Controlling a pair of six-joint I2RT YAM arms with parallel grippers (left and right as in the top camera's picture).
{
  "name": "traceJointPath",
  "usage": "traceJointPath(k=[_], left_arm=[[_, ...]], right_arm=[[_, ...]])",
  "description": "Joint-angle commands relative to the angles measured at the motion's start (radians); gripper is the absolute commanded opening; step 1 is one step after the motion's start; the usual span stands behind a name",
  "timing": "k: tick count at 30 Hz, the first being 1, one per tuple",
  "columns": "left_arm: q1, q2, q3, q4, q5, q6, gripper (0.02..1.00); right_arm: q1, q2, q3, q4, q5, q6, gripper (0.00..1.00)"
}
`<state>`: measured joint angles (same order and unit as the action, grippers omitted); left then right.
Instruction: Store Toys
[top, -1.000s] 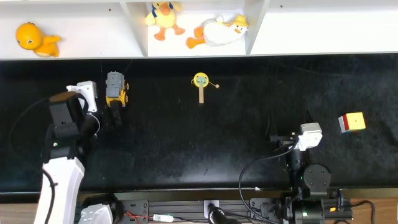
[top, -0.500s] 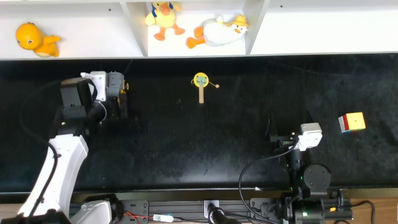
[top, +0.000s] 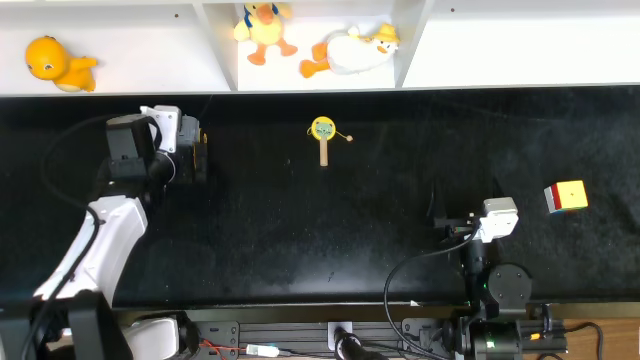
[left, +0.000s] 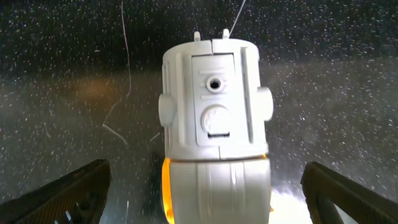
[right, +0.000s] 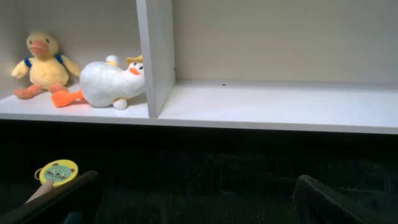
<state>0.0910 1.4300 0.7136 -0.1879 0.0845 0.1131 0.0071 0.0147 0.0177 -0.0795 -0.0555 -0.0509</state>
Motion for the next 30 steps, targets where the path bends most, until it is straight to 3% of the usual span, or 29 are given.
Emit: traceJointPath(k=[1,7,18,30], left_arm=[[-0.008,0.031,0.027,0.029,-0.008,0.037,0.998],[-0.008,0.067,0.029,0.065,-0.008,0.038,0.98],[-0.008,0.076,0.029,0.108,-0.008,0.04,0.597],[-0.008,0.022,0.028,0.057,-0.008,0.04,0.424]], right_arm=[[0.002,-0.01,-0.013,0.005,-0.003,0.011,0.996],[0.002,-0.01,-0.013,0.005,-0.003,0.011,0.993],[0.002,-0.01,-0.013,0.005,-0.003,0.011,0.996],[0.002,-0.01,-0.013,0.005,-0.003,0.011,0.993]])
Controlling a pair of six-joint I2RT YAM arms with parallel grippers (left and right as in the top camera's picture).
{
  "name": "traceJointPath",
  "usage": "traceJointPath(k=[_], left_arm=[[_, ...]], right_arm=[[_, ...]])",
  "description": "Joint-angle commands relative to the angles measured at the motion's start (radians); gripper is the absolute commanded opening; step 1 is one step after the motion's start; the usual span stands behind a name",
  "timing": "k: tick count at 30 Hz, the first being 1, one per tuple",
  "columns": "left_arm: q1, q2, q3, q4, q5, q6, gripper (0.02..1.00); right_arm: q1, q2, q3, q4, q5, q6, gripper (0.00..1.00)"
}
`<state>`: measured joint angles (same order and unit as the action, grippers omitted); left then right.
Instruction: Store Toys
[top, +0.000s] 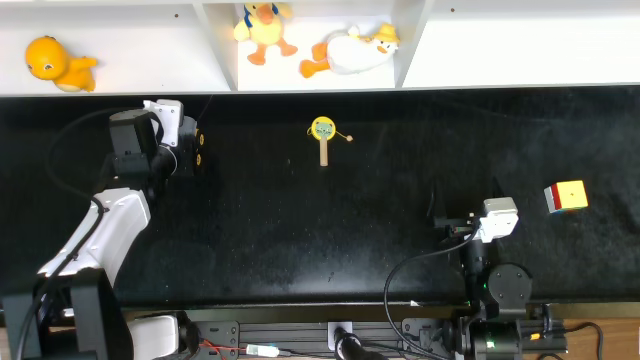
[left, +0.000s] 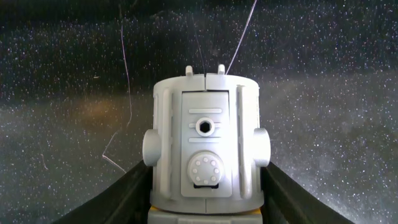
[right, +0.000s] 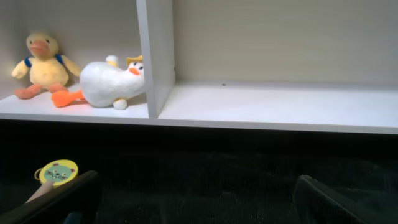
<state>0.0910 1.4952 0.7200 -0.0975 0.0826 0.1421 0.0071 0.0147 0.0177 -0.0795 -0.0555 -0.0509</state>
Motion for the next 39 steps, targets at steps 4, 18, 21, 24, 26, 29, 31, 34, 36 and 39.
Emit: traceJointPath(k=[4,18,21,24,26,29,31,34,36,39], left_arm=[[-0.008,-0.123,0.022,-0.124,-0.007,0.015,0.411],[-0.008,-0.335,0.041,-0.309,0.011,0.002,0.397],[-0.008,-0.326,0.083,-0.34,0.022,-0.016,0.395],[-0.008,-0.309,0.14,-0.36,0.025,-0.016,0.397],[-0.008,-0.287,0.181,-0.366,0.024,-0.016,0.4],[-0.008,-0.236,0.251,-0.379,0.025,-0.016,0.4],[-0.008,-0.195,0.298,-0.393,0.025,-0.016,0.4],[-0.008,-0.114,0.38,-0.411,0.029,-0.019,0.4],[-0.008,-0.063,0.428,-0.417,0.029,-0.019,0.4],[-0.008,0.003,0.486,-0.417,0.03,-0.019,0.4]], right_arm=[[0.002,-0.01,-0.013,0.005,-0.003,0.011,0.996],[0.002,-0.01,-0.013,0.005,-0.003,0.011,0.996],[0.002,-0.01,-0.013,0.005,-0.003,0.011,0.996],[0.002,-0.01,-0.013,0.005,-0.003,0.011,0.996],[0.002,-0.01,-0.013,0.005,-0.003,0.011,0.996],[0.002,-0.01,-0.013,0.005,-0.003,0.011,0.993],[0.002,-0.01,-0.013,0.005,-0.003,0.011,0.993],[0.002,-0.01,-0.013,0.005,-0.003,0.011,0.996],[0.002,-0.01,-0.013,0.005,-0.003,0.011,0.993],[0.002,-0.01,-0.013,0.005,-0.003,0.011,0.996]])
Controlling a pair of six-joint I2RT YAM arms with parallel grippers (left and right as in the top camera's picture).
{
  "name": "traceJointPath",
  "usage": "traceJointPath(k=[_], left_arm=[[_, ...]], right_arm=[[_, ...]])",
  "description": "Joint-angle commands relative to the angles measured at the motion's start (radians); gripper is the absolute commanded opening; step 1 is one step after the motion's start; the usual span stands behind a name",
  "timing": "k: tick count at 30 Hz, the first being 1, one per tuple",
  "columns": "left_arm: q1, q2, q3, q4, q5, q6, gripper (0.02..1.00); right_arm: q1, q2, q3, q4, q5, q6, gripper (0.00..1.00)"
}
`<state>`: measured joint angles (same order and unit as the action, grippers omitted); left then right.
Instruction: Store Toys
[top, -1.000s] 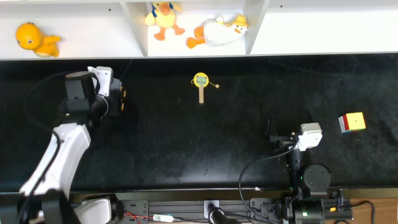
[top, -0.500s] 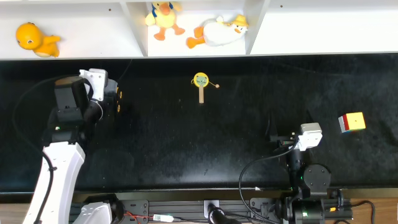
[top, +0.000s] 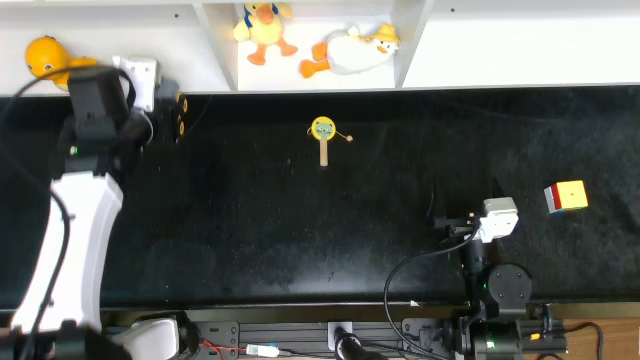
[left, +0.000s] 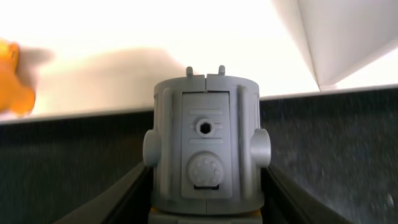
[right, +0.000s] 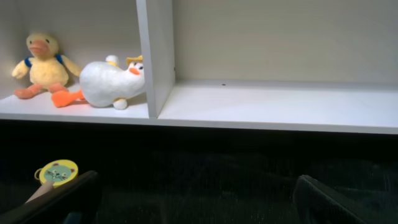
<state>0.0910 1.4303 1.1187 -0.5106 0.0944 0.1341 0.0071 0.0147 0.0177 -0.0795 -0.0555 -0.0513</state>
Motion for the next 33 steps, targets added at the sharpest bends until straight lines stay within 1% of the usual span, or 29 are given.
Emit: traceJointPath(k=[1,12,23,24,27,33], left_arm=[[-0.008,0.093,0.109,-0.002,0.021,-0.012,0.4],[-0.008,0.297,0.281,0.018,0.036,-0.038,0.402],[-0.008,0.364,0.31,0.074,0.036,-0.038,0.413],[-0.008,0.365,0.31,0.076,0.036,-0.037,0.443],[-0.008,0.365,0.31,0.082,0.035,-0.037,0.601],[-0.008,0.363,0.31,0.082,0.035,-0.033,1.0]], right_arm=[[0.002,-0.01,-0.013,0.005,-0.003,0.011,0.996],[0.002,-0.01,-0.013,0.005,-0.003,0.011,0.996],[0.002,-0.01,-0.013,0.005,-0.003,0.011,0.996],[0.002,-0.01,-0.013,0.005,-0.003,0.011,0.996],[0.002,-0.01,-0.013,0.005,-0.003,0.011,0.996],[0.002,-0.01,-0.013,0.005,-0.003,0.011,0.996]])
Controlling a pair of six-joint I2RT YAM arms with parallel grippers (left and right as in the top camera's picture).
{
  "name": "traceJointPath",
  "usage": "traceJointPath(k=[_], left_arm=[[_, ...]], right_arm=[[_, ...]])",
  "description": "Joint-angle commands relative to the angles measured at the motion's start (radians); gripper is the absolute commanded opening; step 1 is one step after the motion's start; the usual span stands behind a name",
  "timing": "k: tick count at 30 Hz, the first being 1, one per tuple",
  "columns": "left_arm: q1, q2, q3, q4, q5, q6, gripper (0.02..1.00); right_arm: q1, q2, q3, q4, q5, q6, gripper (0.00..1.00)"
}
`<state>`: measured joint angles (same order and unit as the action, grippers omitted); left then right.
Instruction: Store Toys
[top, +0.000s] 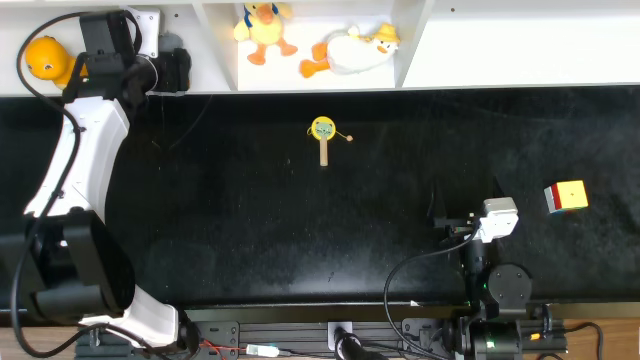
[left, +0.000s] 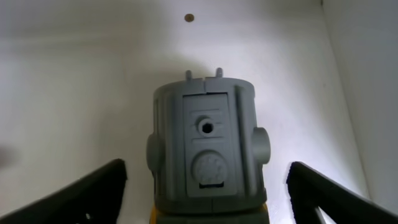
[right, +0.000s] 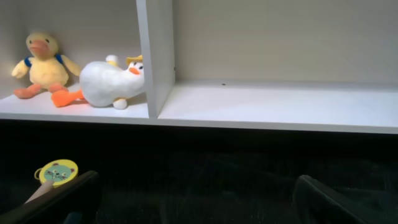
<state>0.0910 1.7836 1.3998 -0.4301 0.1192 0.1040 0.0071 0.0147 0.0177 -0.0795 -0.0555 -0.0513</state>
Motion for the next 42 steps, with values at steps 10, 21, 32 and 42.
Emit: traceJointPath(k=[10,21,32,42], left_arm=[[-0.008,-0.13,0.0,-0.123,-0.062,0.001,0.998],[-0.008,-0.455,-0.376,-0.082,-0.073,0.0,0.998],[-0.008,-0.959,-0.72,-0.087,-0.006,-0.026,0.998],[-0.045,-1.42,-1.011,0.266,0.072,0.048,0.998]], right_arm=[[0.002,-0.01,-0.013,0.005,-0.003,0.011,0.996],[0.002,-0.01,-0.013,0.005,-0.003,0.011,0.996],[0.002,-0.01,-0.013,0.005,-0.003,0.011,0.996],[0.002,-0.01,-0.013,0.005,-0.003,0.011,0.996]])
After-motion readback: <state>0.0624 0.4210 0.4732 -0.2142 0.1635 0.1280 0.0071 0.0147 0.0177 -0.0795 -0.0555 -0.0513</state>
